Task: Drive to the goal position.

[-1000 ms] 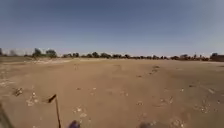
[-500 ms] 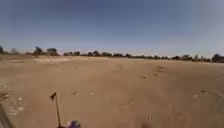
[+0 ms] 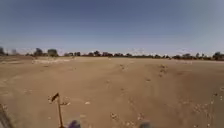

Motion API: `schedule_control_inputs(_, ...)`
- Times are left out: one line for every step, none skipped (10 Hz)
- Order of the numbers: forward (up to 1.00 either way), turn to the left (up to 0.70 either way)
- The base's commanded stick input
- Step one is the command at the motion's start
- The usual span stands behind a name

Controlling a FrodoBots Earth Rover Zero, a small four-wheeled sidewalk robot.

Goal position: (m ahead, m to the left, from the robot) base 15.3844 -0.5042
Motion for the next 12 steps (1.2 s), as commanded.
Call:
schedule_control_inputs(0.7,0.0)
schedule_control_inputs(0.7,0.0)
schedule_control_inputs(0.7,0.0)
schedule_control_inputs(0.7,0.0)
schedule_control_inputs(0.7,0.0)
schedule_control_inputs(0.7,0.0)
schedule_control_inputs(0.7,0.0)
schedule_control_inputs(0.0,0.0)
schedule_control_inputs(0.0,0.0)
schedule_control_inputs(0.0,0.0)
schedule_control_inputs(0.0,0.0)
schedule_control_inputs(0.0,0.0)
